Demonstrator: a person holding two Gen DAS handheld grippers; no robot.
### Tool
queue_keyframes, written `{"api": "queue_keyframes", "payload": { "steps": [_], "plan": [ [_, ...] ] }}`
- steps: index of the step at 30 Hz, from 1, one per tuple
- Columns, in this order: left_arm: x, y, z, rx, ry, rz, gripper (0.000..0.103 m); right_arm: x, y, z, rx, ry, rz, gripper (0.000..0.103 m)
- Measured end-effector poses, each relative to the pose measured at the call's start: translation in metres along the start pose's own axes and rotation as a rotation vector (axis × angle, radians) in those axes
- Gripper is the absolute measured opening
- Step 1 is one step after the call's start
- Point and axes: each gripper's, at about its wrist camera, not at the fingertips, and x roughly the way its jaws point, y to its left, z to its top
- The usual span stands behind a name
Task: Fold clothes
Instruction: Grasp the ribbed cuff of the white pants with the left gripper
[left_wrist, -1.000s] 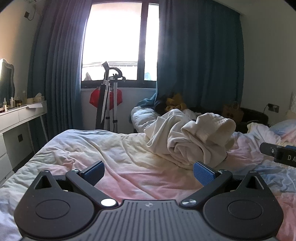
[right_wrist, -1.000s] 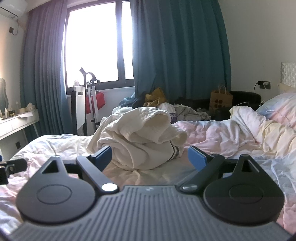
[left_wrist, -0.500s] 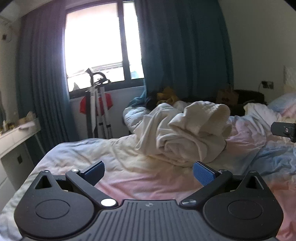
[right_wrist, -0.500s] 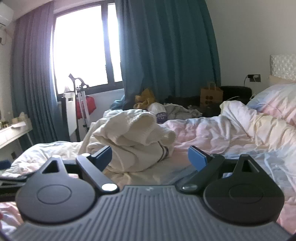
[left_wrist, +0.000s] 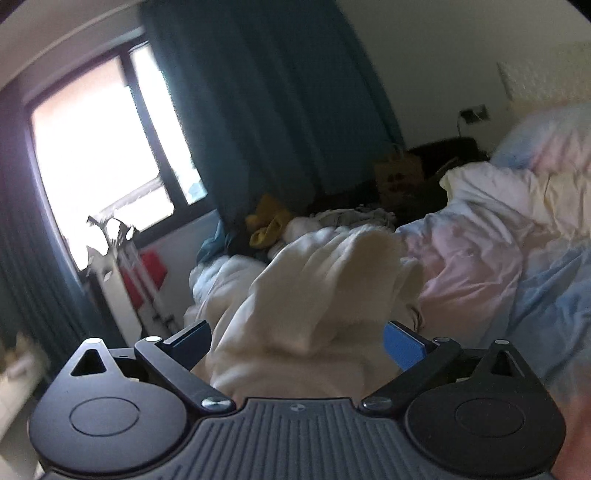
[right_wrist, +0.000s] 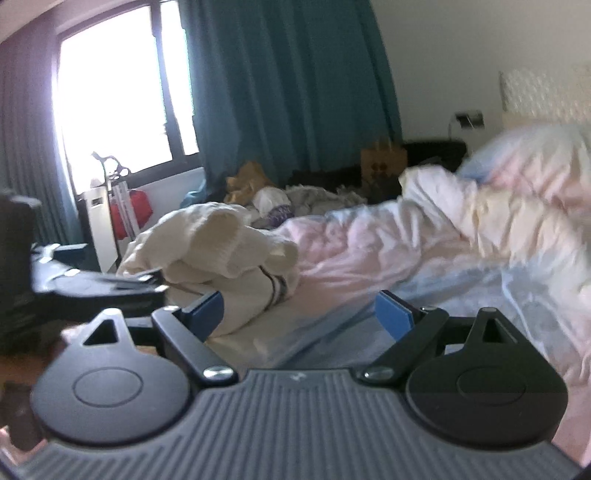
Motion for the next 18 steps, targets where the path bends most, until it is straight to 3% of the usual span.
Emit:
{"api": "queue_keyframes", "payload": {
  "steps": [5,9,11,13,16,18],
  "plan": [
    [0.064,-0.028,0.028,0.081,0.047,0.05,0.091,0.018,-0.016,-0.002,0.012,0.009,-0.019,0.091],
    [0.11,-0.033,0.039,0.083,0.105,0.106,0.082,0.032,-0.031,-0.002,0.047,0.012,-0.034,0.091],
    [0.122,-0.03,0.043,0.061,0.117,0.106,0.063,0.038,-0.032,-0.005,0.054,0.02,-0.023,0.091],
    [0.125,-0.024,0.048,0.014,0.121,0.085,0.054,0.044,-0.031,-0.008,0.048,0.029,-0.008,0.091],
    [0.114,-0.004,0.055,-0.07,0.095,0.067,0.024,0.048,-0.027,-0.011,0.028,0.029,0.014,0.091],
    [0.101,0.012,0.061,-0.123,0.065,0.071,0.018,0.047,-0.025,-0.012,0.017,0.02,0.024,0.091]
  ]
}}
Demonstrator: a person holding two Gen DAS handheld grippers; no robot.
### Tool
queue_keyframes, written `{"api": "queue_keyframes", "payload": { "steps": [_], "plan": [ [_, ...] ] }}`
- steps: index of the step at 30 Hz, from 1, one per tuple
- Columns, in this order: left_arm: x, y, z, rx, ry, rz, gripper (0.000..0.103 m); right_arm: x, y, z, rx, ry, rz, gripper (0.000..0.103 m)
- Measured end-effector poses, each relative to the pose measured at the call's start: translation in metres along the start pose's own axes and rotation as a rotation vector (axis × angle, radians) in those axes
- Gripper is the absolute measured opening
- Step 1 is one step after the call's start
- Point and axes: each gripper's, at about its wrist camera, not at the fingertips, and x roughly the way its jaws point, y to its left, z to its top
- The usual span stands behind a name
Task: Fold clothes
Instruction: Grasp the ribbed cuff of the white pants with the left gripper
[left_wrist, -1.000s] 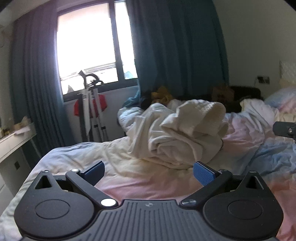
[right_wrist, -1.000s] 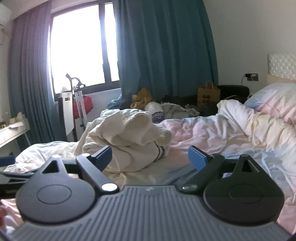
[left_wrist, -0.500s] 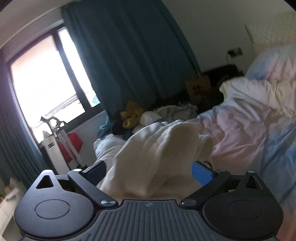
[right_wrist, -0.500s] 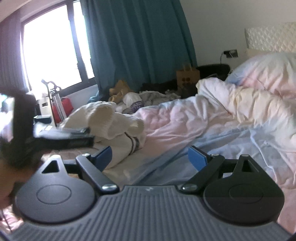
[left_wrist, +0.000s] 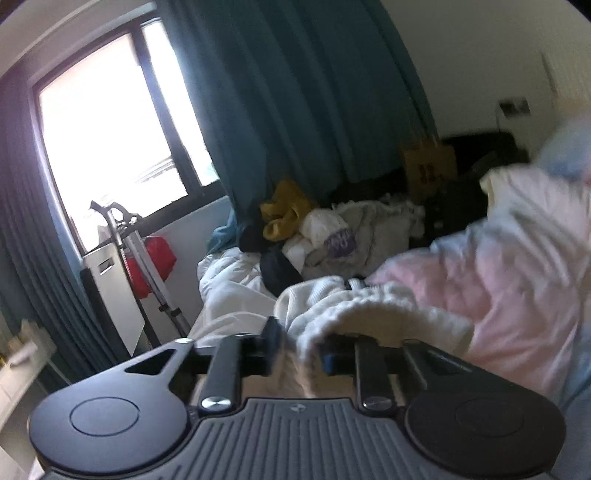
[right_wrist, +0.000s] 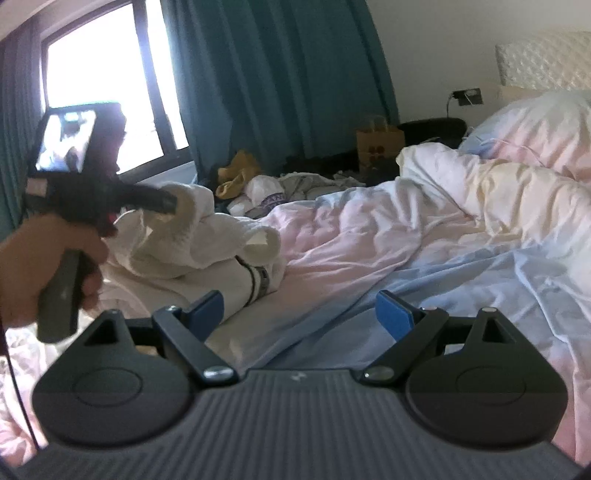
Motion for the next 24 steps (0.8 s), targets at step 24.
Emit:
{"api": "queue_keyframes", "payload": {
  "steps": [24],
  "plan": [
    [-0.205,0.301,-0.166,-0.629,0.12,0.058,0.012,-0.05,0.071,-0.011,-0.192,0.003,0.299,0.091]
  ]
}}
